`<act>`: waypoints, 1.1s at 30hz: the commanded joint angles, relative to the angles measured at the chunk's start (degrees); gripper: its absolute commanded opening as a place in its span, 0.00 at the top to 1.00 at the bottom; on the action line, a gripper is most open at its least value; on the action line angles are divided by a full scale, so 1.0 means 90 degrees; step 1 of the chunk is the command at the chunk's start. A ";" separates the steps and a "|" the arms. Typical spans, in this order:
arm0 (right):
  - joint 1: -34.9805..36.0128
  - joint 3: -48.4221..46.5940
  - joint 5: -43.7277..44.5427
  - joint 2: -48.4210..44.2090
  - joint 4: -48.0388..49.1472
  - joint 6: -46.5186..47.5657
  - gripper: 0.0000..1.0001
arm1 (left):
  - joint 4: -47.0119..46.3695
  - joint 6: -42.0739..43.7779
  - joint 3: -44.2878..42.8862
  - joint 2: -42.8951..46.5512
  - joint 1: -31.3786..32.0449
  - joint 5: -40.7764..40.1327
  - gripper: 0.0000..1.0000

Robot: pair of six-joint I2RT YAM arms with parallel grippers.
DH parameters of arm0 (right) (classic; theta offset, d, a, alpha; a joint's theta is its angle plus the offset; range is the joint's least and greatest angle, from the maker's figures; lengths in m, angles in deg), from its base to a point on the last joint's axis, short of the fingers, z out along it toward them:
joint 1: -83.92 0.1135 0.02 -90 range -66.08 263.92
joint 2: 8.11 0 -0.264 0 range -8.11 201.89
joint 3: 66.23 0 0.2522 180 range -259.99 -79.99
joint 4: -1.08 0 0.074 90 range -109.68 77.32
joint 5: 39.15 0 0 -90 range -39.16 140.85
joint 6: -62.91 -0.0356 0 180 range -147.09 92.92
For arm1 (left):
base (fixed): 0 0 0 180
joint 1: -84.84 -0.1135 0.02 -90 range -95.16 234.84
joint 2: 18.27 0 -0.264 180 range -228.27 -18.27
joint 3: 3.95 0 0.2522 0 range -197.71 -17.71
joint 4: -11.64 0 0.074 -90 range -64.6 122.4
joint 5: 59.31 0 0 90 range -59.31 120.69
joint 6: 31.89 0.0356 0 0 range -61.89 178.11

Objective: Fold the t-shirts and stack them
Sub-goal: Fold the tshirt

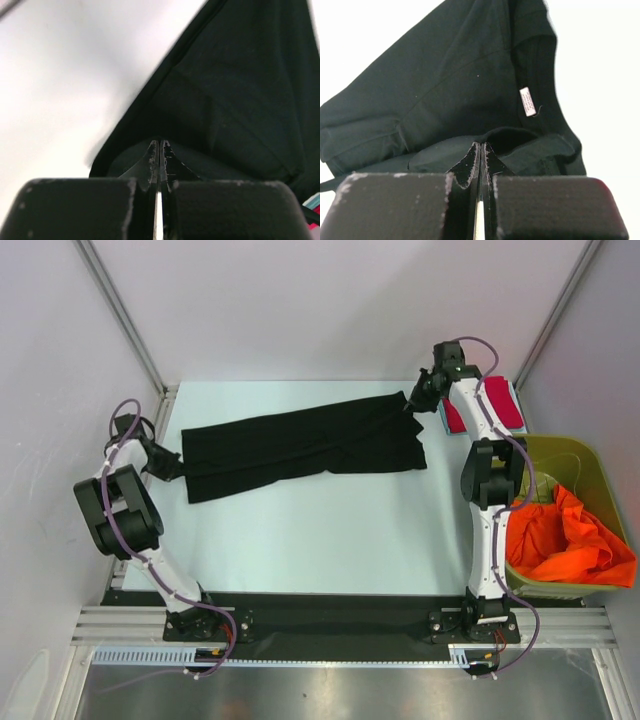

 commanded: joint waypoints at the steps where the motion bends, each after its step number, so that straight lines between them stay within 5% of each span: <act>1: -0.0015 -0.0295 -0.0297 0.0078 0.0257 0.0006 1.00 | -0.0001 -0.0134 -0.0442 -0.0012 0.0009 -0.0310 1.00; 33: -0.0142 -0.0695 -0.0522 0.0888 0.1458 -0.0815 1.00 | 0.0340 -0.0280 -0.2503 -0.1887 0.0029 -0.0115 1.00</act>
